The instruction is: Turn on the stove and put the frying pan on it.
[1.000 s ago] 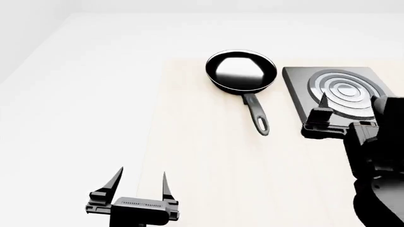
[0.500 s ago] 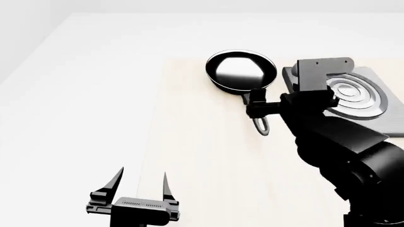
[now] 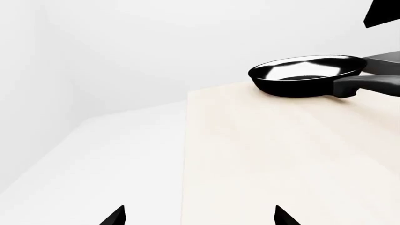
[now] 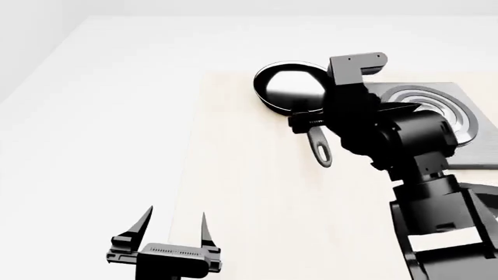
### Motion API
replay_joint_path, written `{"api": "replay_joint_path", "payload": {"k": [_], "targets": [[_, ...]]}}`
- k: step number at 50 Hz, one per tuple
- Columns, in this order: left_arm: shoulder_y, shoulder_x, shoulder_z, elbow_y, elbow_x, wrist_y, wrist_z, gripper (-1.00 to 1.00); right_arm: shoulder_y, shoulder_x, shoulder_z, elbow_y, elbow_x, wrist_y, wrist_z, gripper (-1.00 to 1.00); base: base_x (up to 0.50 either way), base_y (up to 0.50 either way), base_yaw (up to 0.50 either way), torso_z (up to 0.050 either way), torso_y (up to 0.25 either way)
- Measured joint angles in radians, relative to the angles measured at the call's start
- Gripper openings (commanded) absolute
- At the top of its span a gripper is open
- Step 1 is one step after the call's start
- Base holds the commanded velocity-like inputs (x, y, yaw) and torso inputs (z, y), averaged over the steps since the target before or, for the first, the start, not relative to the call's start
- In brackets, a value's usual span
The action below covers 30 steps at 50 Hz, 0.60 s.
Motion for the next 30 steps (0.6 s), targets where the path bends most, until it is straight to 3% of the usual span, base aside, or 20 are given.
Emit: {"api": "replay_joint_path", "payload": {"k": [30], "targets": [[-0.004, -0.004, 0.012, -0.006, -0.006, 0.006, -0.004, 1.00, 0.225, -0.170, -0.091, 0.702, -0.145, -0.276, -0.176, 1.00, 0.00, 0.00, 0.00, 0.000, 0.000]]}}
